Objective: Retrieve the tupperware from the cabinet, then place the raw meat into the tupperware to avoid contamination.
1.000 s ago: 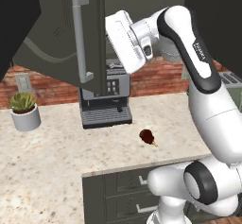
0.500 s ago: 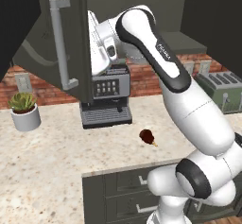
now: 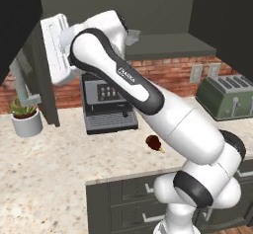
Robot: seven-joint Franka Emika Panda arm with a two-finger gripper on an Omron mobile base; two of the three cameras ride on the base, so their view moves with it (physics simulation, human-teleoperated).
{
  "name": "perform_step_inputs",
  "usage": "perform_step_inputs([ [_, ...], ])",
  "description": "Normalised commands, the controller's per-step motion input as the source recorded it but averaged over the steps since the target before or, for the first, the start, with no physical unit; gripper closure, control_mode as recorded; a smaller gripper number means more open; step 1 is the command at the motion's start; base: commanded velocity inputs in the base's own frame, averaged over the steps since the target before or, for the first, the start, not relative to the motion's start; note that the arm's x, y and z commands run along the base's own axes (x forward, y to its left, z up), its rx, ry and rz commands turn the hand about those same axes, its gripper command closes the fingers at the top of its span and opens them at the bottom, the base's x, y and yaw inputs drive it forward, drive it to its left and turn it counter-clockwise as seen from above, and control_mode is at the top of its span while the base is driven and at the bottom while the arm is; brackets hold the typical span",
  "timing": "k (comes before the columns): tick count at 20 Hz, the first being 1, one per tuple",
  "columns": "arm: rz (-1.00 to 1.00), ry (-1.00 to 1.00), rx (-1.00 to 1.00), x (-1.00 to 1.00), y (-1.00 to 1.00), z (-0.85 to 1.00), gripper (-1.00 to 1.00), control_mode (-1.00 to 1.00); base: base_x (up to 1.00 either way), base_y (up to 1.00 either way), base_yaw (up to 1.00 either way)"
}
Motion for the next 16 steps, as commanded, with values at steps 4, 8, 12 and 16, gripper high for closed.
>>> perform_step_inputs([
  [4, -0.12, 0.0, 0.0, 0.08, 0.49, 0.0, -1.0, -1.0, 0.0, 0.0, 0.0],
  [8, -0.12, 0.0, 0.0, 0.06, 0.47, 0.0, -1.0, -1.0, 0.0, 0.0, 0.0],
  [12, -0.13, 0.0, 0.0, 0.1, 0.53, -0.02, -1.0, -1.0, 0.0, 0.0, 0.0],
  [16, -0.08, 0.0, 0.0, 0.03, 0.23, 0.0, -1.0, -1.0, 0.0, 0.0, 0.0],
])
